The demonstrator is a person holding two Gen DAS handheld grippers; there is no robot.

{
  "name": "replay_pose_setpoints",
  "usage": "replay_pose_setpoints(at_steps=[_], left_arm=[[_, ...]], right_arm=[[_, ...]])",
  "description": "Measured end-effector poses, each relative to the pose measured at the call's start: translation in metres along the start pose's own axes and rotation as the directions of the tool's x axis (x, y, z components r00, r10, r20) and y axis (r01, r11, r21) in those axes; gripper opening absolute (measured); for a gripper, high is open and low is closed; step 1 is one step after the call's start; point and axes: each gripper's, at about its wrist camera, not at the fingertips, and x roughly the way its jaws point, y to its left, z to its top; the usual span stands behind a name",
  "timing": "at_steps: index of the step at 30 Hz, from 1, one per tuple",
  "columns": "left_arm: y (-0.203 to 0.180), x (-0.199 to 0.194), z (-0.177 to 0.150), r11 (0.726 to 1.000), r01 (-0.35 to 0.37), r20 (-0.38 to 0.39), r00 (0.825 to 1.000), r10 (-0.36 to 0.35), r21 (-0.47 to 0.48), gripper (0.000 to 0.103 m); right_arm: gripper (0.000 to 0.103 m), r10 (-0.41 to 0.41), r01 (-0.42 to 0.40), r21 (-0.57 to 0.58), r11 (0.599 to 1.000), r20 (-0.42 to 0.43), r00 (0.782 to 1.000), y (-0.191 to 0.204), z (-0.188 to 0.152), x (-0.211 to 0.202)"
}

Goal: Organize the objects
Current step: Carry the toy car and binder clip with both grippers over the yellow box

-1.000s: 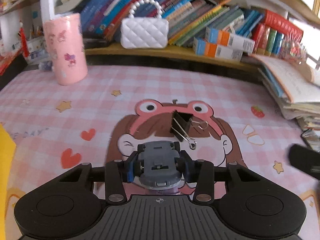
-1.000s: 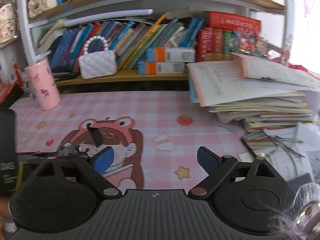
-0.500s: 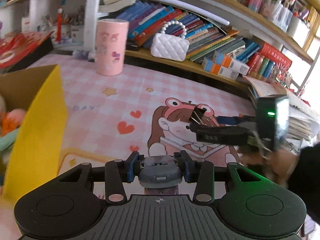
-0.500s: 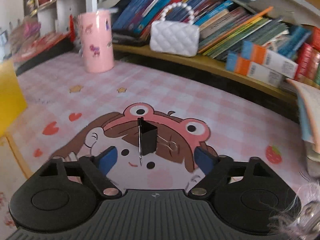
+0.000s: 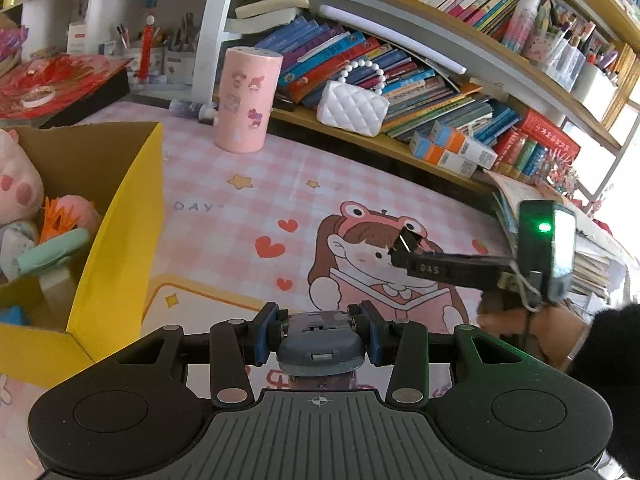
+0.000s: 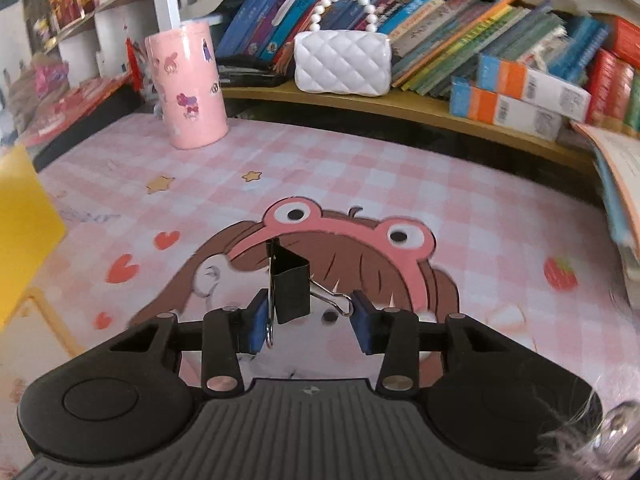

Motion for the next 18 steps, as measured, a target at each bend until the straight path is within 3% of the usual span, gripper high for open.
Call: replay_pose_setpoints(at_steps=[3, 7, 9, 18], left_arm=[[0.002, -0.006, -0.005, 1.000, 0.028, 0.001, 1.000, -0.028, -0.001, 0.041], [0.008, -0.016, -0.015, 0.998, 0.062, 0.000, 0.998, -0.062, -0.002, 0.041], [0.012, -0.021, -0.020, 0.997, 0.080, -0.004, 0.997, -0.080, -0.004, 0.041], [0.050, -0.061, -0.043, 0.994, 0.110, 0.018, 0.994, -0.109, -0.029, 0.041]], right_arm=[[0.039, -0.002, 0.003, 0.071, 0.997, -0.010, 1.000, 0.008, -0.009, -0.028], [0.039, -0.016, 0.033, 0.160, 0.987, -0.108, 0.994, 0.022, -0.020, -0.061], [0.039, 0.002, 0.023, 0.202, 0.979, -0.119, 0.993, 0.033, -0.029, -0.081], [0.039, 0.013, 0.008, 0.203, 0.979, -0.103, 0.995, 0.113, -0.070, -0.146]])
